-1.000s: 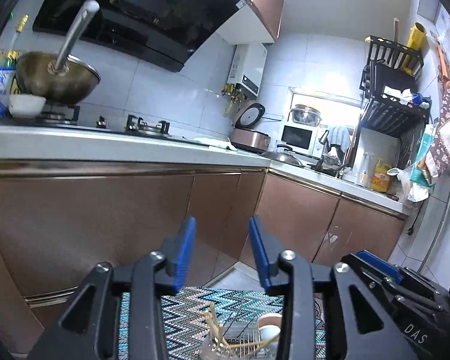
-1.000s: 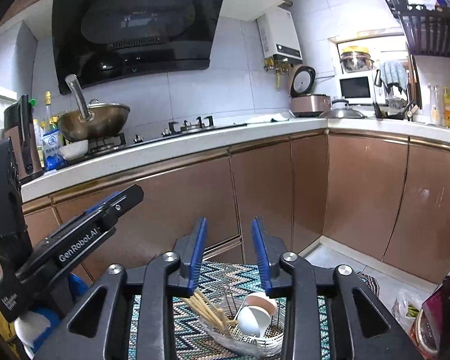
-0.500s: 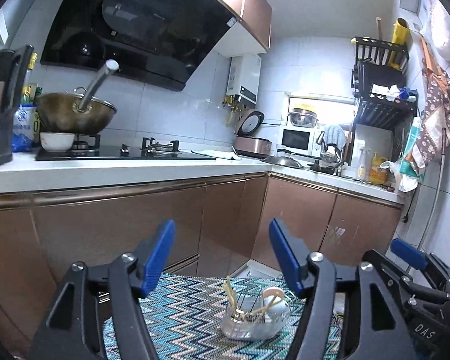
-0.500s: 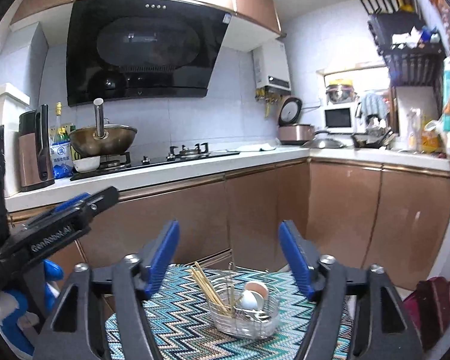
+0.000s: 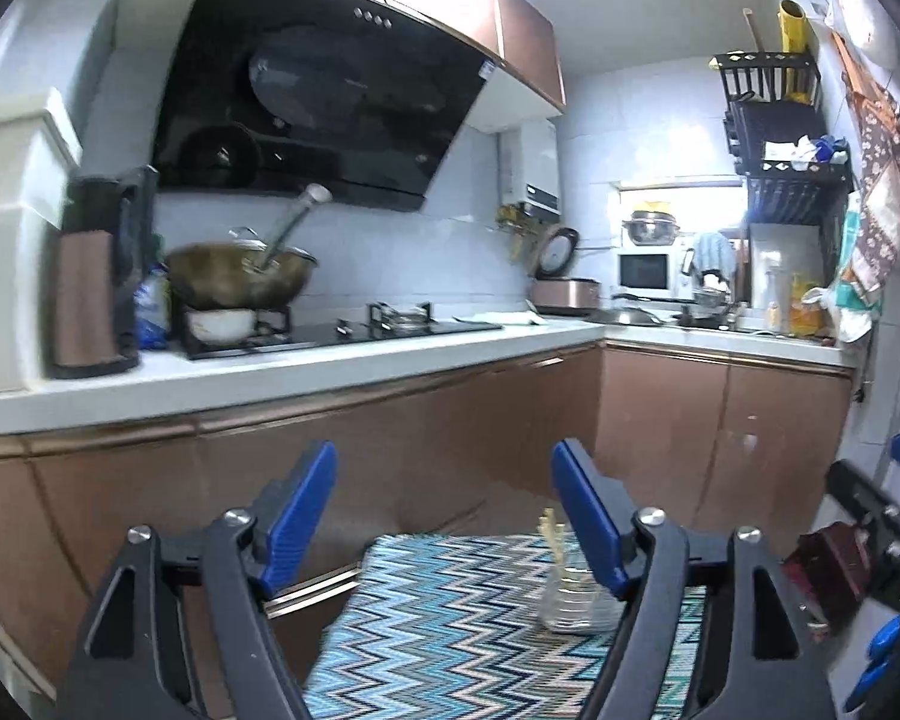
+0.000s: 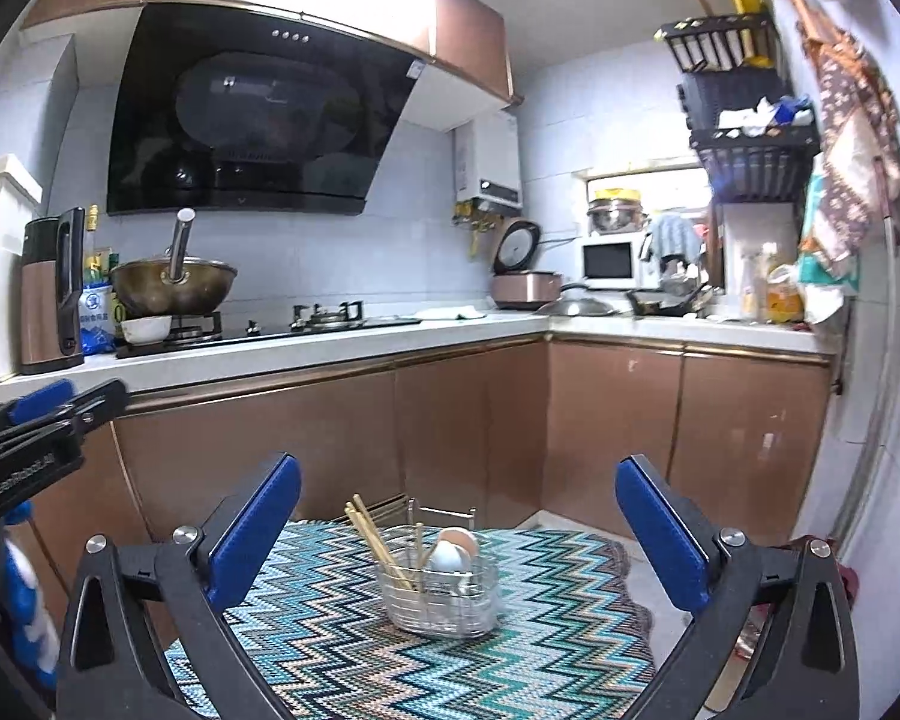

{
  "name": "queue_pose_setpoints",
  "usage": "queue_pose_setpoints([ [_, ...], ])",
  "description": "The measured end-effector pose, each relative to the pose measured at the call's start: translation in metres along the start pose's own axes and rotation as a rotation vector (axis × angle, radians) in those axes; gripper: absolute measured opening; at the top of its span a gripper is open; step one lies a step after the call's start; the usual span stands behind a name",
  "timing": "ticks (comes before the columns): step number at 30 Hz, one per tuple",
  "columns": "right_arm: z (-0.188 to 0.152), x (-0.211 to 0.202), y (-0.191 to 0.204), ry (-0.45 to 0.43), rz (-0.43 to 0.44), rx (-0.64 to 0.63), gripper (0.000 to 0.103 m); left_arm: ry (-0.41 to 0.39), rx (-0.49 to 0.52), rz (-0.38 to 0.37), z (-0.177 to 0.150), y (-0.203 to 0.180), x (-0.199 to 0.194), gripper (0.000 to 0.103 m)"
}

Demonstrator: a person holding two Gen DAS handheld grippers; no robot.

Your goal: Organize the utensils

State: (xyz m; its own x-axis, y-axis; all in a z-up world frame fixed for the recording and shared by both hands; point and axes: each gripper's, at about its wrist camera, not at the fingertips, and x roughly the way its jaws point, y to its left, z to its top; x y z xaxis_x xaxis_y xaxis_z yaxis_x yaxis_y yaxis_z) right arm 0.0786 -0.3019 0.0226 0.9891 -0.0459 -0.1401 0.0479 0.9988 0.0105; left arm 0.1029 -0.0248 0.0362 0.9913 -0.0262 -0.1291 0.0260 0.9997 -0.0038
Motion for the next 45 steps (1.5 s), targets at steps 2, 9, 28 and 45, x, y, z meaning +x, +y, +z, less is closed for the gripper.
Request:
queue_pose_setpoints([
  [2, -0.001, -0.011, -0.001, -0.007, -0.007, 0.004, 0.103, -0.011, 0.010, 0.032, 0.000, 0.004, -0.009, 0.076],
  [9, -0.002, -0.041, -0.003, -0.033, -0.054, -0.006, 0.103, -0.028, 0.034, 0.070, -0.003, 0.014, -0.033, 0.077],
  [28, 0.008, -0.084, 0.013, -0.125, -0.135, -0.058, 0.103, -0.092, 0.001, 0.120, 0.000, 0.037, -0.070, 0.078],
  [45, 0.011, -0.100, 0.012, -0.150, -0.129, -0.049, 0.103, -0.100, 0.008, 0.105, -0.002, 0.032, -0.081, 0.078],
])
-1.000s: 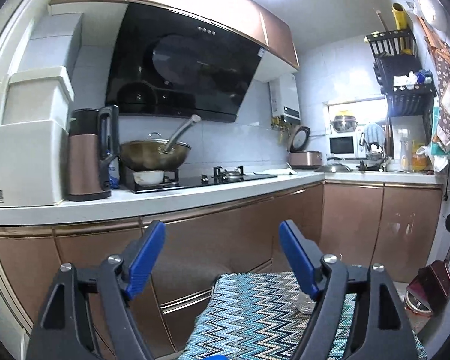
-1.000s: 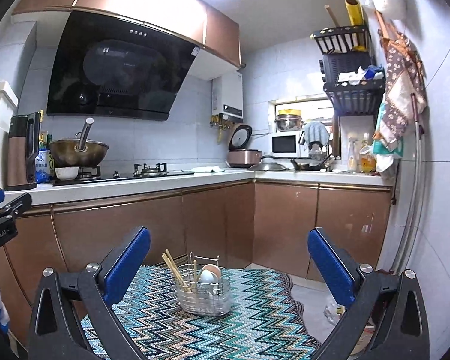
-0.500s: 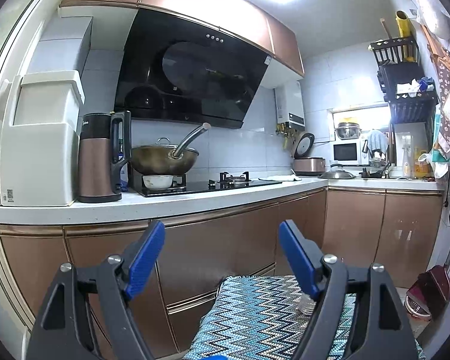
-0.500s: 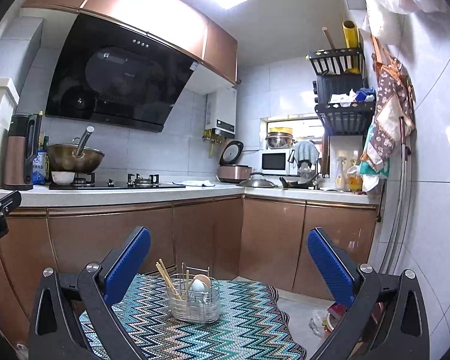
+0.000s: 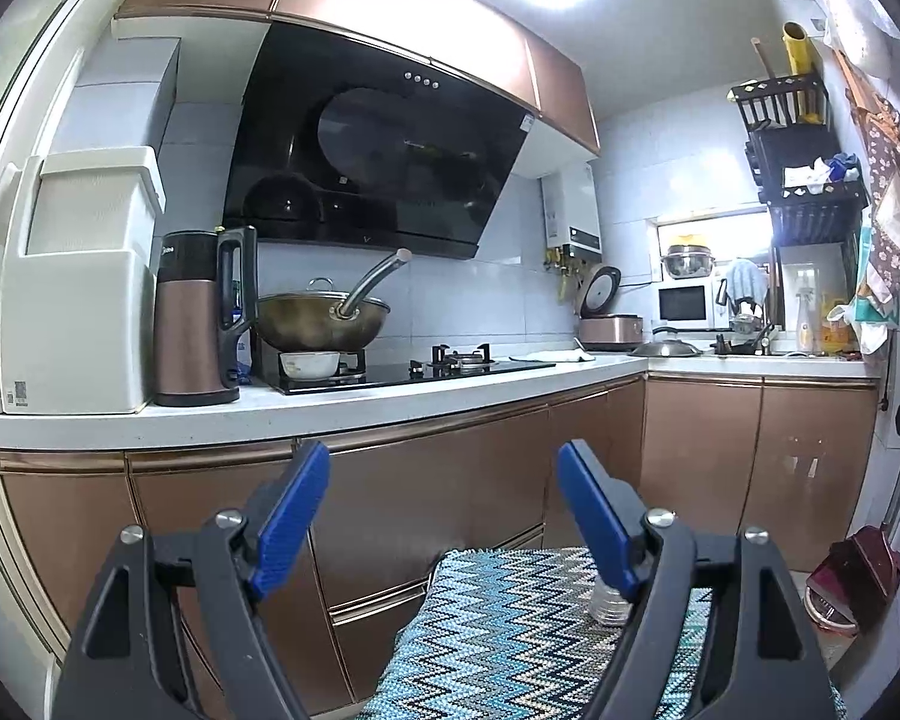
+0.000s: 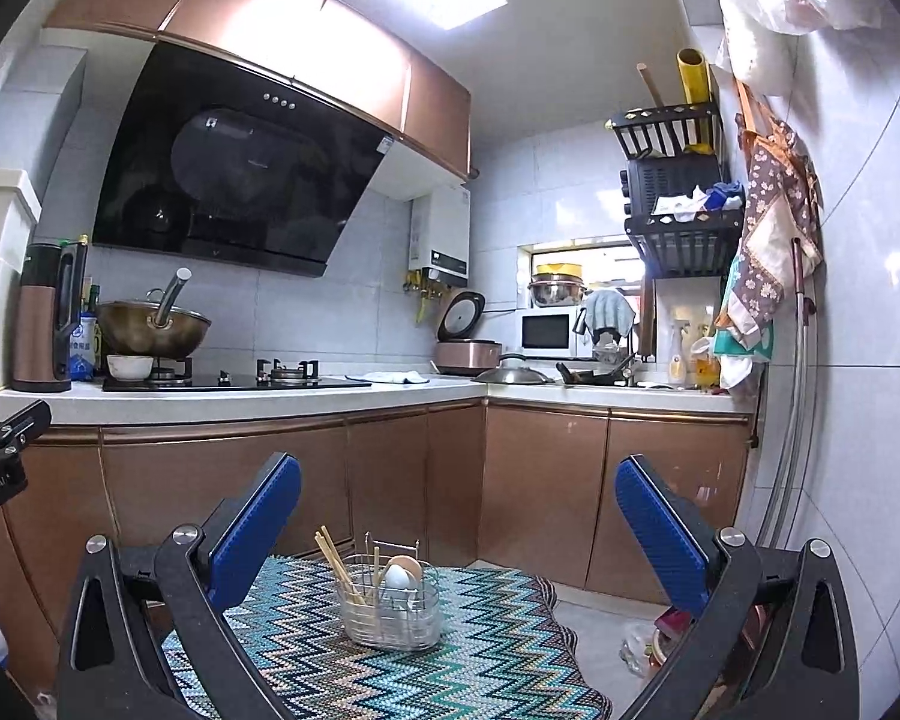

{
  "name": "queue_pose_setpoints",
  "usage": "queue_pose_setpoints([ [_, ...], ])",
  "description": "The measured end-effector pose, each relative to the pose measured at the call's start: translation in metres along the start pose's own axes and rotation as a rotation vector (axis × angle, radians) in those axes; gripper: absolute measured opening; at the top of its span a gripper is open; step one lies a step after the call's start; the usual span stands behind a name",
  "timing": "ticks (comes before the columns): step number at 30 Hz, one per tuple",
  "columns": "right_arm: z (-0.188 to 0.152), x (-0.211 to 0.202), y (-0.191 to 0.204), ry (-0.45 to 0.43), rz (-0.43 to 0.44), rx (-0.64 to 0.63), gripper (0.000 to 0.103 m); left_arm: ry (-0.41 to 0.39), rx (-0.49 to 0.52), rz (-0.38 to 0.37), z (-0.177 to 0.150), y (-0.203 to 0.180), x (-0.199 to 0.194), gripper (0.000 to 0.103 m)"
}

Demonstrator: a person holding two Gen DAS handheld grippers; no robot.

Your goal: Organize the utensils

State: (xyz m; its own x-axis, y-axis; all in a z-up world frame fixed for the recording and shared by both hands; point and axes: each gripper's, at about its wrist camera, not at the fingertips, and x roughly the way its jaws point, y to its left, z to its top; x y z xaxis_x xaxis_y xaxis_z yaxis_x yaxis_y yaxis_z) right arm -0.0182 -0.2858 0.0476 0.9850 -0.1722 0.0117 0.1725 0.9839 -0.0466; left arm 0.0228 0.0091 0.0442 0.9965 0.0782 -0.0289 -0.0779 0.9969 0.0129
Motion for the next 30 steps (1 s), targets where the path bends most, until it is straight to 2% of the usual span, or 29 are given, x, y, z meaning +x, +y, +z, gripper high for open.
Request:
queue_pose_setpoints([
  [13, 0.005, -0.009, 0.004, -0.017, 0.003, -0.007, 0.103, -0.009, -0.008, -0.005, 0.002, 0.001, -0.009, 0.078],
  [30, 0.001, -0.006, 0.006, 0.007, 0.024, -0.005, 0.103, 0.030, -0.029, -0.018, -0.001, 0.008, -0.011, 0.078],
])
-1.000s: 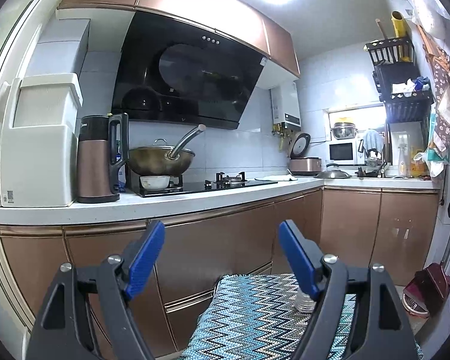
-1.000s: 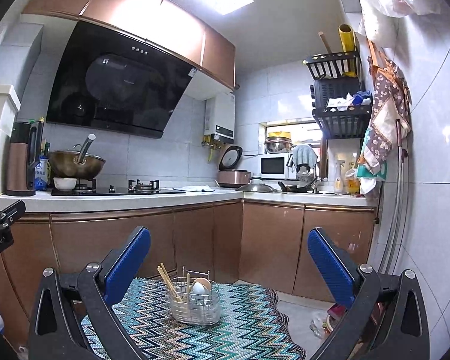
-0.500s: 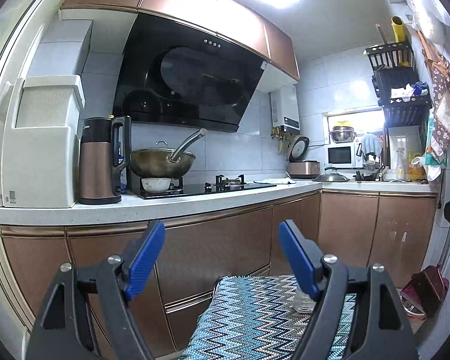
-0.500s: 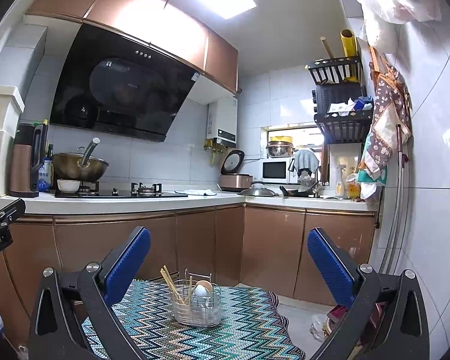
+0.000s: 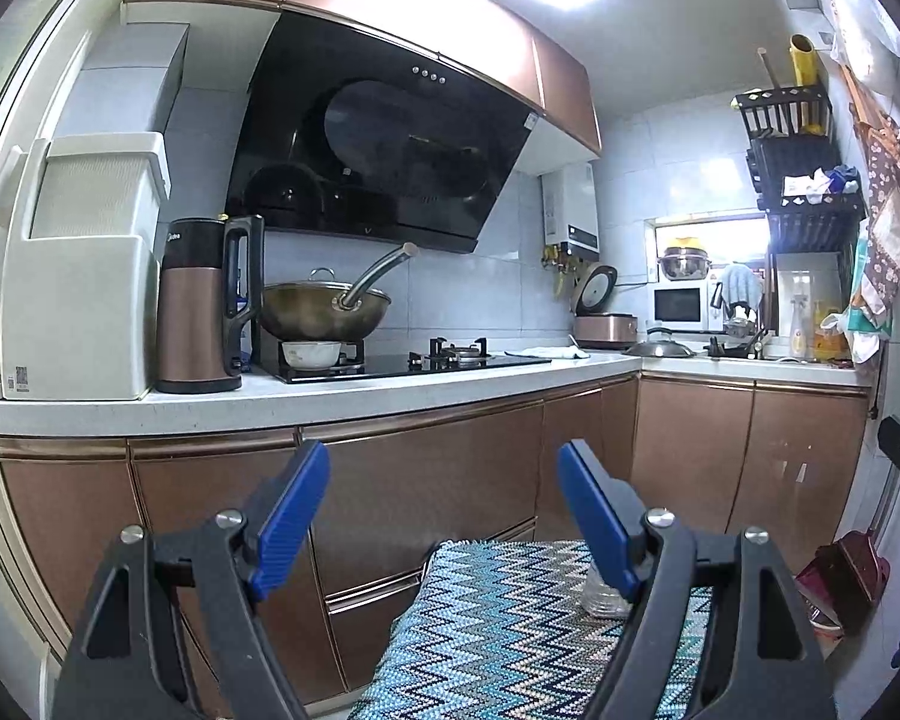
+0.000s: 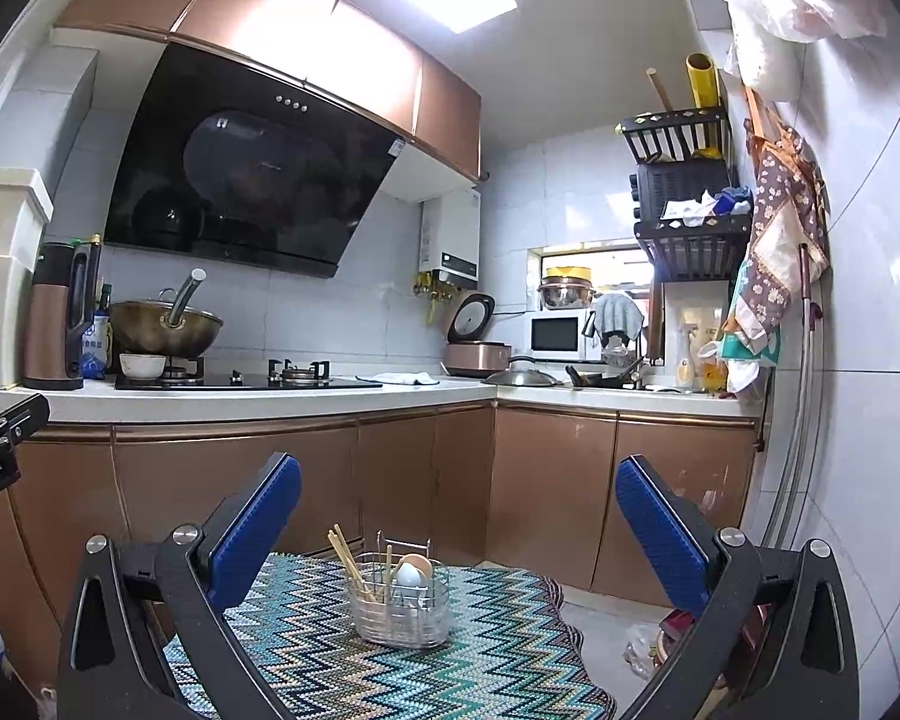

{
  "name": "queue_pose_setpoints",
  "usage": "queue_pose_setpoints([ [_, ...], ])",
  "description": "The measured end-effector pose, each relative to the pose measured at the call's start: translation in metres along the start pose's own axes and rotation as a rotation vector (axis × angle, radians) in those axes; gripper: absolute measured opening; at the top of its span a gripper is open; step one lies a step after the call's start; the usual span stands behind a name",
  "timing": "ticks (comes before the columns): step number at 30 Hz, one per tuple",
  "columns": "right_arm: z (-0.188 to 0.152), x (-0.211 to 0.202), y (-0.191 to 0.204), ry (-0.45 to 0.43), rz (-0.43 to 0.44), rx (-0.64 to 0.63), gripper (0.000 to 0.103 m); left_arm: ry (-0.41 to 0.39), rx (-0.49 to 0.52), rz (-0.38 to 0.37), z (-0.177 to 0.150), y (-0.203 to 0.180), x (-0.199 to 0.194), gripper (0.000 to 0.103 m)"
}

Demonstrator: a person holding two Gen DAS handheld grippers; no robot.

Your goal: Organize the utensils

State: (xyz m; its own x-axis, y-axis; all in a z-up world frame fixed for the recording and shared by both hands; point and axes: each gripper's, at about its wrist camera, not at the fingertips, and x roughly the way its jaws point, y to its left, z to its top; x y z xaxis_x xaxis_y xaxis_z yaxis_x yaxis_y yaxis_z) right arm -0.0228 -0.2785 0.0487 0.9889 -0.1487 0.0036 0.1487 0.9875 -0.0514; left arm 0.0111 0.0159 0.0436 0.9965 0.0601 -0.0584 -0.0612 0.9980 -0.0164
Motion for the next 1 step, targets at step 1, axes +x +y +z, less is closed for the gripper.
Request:
queue_pose_setpoints([
  [1, -0.0010, 0.0013, 0.0000, 0.006, 0.003, 0.000, 0.103, 0.005, -0.001, 0.000, -0.0010, 0.0003, 0.0005, 0.078],
])
